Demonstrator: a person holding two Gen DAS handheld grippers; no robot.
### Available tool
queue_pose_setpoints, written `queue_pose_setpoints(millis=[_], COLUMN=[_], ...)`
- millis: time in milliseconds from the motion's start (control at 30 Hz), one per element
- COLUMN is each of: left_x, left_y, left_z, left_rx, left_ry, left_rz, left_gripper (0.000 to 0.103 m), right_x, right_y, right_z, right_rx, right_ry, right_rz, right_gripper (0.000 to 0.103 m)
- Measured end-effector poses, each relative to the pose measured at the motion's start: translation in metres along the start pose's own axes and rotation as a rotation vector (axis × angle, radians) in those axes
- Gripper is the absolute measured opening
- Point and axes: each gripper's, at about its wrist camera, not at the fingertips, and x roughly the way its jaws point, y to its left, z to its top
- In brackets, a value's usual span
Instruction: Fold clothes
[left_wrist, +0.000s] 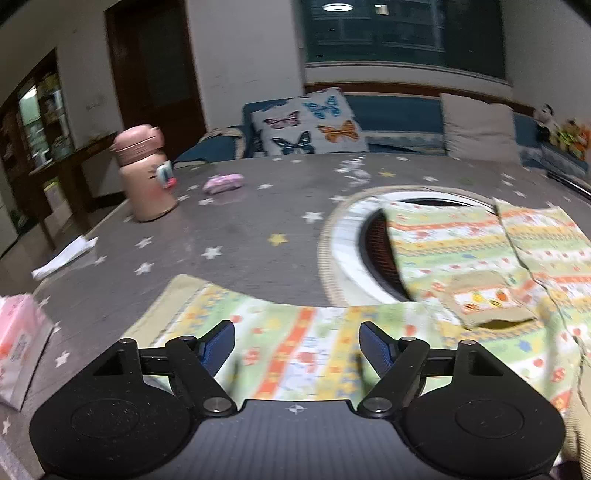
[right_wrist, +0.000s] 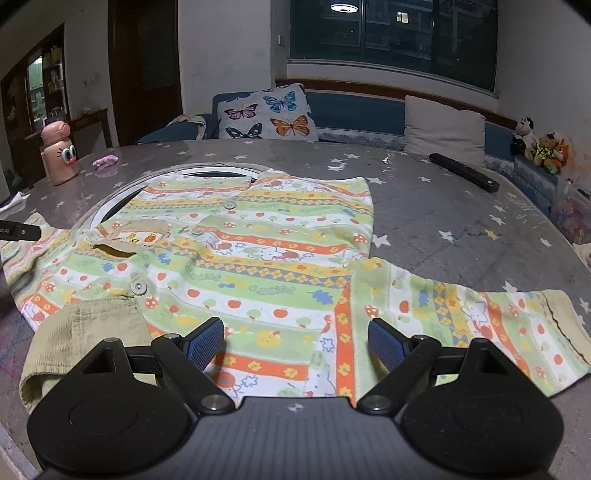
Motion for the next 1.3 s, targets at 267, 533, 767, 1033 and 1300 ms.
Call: queue_pose_setpoints(millis=[267,533,767,1033,1300], left_x=[0.002,-0.006,-0.002,0.007,0.012], left_y=[-0.030,-0.033,-0.025,-0.015,-0.008], left_z=[-0.017,-0.028,-0.026,-0.022,-0.019], left_rx=[0.094,0.159,0.137,0.095,0.082], left_ry=[0.019,-0.021,-0.010,0.007,0.010], left_rz=[-0.052,-0.019,0.002,0.036,0.054], left_gripper=[0.084,0.087,0.090,0.090,0.092], right_x=[-0.006,-0.019,-0.013,0.028,0.016], right_y=[-0.001,-0.005,-0.021,-0.038,-0.071], right_z=[-0.011,-0.017,0.003,0.021,-0.001], right_rx=[0.000,-0.018,0.039,0.063,0.120], right_ry=[0.016,0.027,-0.032,-0.021,-0.007], right_rz=[-0.008,0.016,0.028,0.028,-0.021], right_gripper=[0.087,0.087,0.086,0.085,0.085])
